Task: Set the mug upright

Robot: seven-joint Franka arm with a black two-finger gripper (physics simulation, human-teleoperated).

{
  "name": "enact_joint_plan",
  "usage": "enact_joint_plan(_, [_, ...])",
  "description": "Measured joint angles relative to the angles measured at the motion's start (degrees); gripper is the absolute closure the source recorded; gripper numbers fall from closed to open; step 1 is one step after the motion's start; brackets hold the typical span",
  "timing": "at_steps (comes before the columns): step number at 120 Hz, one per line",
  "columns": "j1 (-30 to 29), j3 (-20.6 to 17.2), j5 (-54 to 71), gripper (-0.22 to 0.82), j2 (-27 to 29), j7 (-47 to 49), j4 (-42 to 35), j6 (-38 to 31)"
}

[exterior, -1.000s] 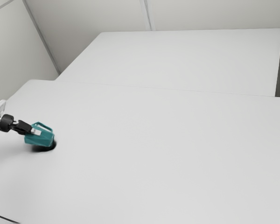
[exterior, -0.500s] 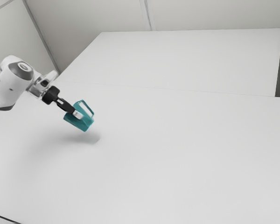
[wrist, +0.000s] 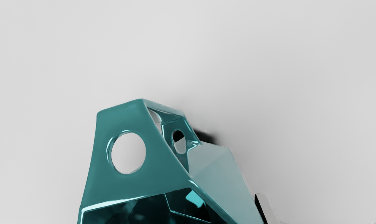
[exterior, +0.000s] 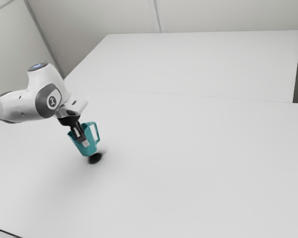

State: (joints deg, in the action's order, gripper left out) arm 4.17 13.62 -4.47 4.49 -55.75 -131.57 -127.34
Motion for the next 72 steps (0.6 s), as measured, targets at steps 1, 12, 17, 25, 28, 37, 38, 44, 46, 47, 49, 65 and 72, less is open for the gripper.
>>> enact_joint_plan(1, [-0.1,0.0,0.3,0.79,0.1,0.2,-0.3,-0.4])
enact_joint_plan(12, [-0.5,0.0,3.4,0.79,0.9,2.4,-3.0,-4.3])
enact_joint_plan(17, [-0.4,0.0,4.6,0.79,1.1,3.3,-4.1,-5.8])
enact_joint_plan(25, [-0.3,0.1,6.1,0.79,1.4,4.7,-5.8,-8.3])
enact_joint_plan(28, [-0.3,0.1,6.6,0.79,1.5,5.2,-6.2,-9.2])
enact_joint_plan(37, [-0.3,0.1,8.2,0.79,1.5,6.5,-7.1,-11.7])
enact_joint_plan(38, [-0.3,0.1,8.3,0.79,1.5,6.7,-7.2,-11.9])
enact_joint_plan(44, [-0.4,0.1,9.1,0.79,1.5,7.5,-8.0,-13.6])
enact_joint_plan(46, [-0.4,0.1,9.3,0.79,1.5,7.8,-8.3,-14.1])
enact_joint_plan(47, [-0.5,0.2,9.4,0.79,1.5,7.9,-8.4,-14.3])
enact_joint_plan(49, [-0.5,0.2,9.6,0.79,1.5,8.2,-8.5,-14.8])
enact_joint_plan(65, [-1.1,0.2,10.8,0.79,0.9,9.9,-9.7,-18.2])
enact_joint_plan(72, [-1.4,0.2,11.1,0.79,0.4,10.6,-10.0,-19.4])
